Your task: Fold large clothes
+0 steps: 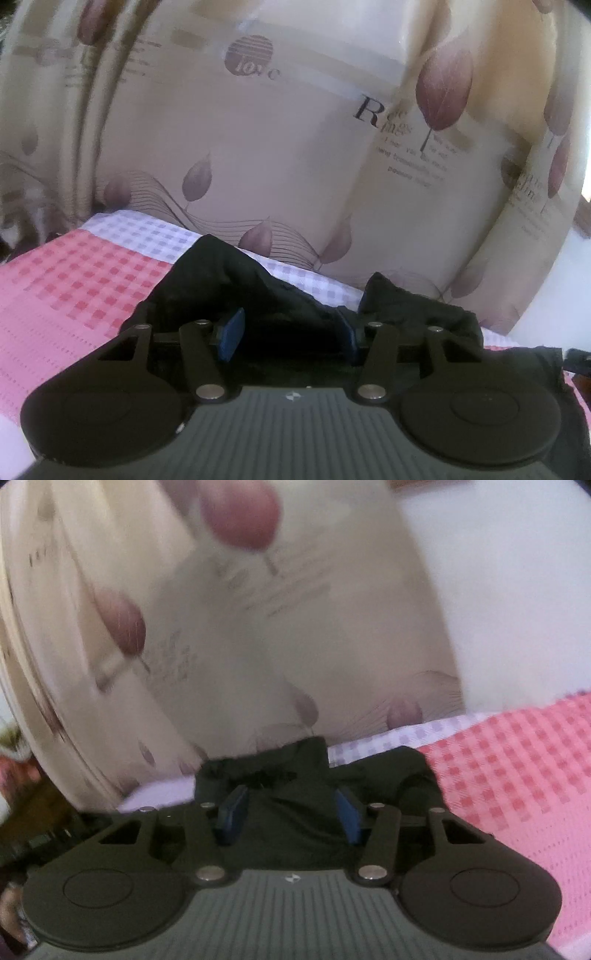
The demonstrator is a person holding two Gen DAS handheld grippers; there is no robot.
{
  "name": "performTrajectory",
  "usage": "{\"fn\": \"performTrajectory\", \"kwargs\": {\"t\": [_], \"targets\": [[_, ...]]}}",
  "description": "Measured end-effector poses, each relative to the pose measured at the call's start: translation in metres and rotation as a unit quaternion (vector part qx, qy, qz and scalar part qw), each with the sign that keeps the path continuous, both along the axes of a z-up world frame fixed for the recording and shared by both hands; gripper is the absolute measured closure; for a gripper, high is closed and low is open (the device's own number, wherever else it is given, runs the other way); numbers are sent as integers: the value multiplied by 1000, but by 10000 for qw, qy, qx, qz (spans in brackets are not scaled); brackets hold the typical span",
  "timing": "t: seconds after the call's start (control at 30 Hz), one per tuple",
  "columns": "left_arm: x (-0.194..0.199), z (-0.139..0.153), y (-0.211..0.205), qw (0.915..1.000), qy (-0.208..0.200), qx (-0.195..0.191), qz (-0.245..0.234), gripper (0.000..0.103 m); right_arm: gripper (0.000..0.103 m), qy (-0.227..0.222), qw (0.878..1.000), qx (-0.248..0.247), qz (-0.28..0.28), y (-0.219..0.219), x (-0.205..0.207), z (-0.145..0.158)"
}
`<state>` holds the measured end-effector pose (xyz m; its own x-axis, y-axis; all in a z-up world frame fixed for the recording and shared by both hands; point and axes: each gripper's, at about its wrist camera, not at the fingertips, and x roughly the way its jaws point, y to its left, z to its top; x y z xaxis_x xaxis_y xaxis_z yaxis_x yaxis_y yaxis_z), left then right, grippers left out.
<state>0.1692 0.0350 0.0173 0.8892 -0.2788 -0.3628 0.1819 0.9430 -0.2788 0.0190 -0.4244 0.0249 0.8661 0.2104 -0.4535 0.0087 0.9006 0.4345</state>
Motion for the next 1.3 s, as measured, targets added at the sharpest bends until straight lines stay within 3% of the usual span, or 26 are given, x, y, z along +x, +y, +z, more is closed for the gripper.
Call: {"fn": "performTrajectory", "kwargs": {"t": [0.17,0.27,0.67,1.3], "targets": [[35,-17,4,9984,533,58,163,50,52,687,9954,-650,-121,10,30,-27],[50,-28,9,9967,781,-33,239,47,54,938,9938,-576,-152,6,36,-47],[66,-47,2,9957,866,252,188,44,54,839,9950,-491,-219,3,34,-72],[64,-54,2,9970,729,234,132,44,52,650,9967,-407,-254,1,29,-76]]}}
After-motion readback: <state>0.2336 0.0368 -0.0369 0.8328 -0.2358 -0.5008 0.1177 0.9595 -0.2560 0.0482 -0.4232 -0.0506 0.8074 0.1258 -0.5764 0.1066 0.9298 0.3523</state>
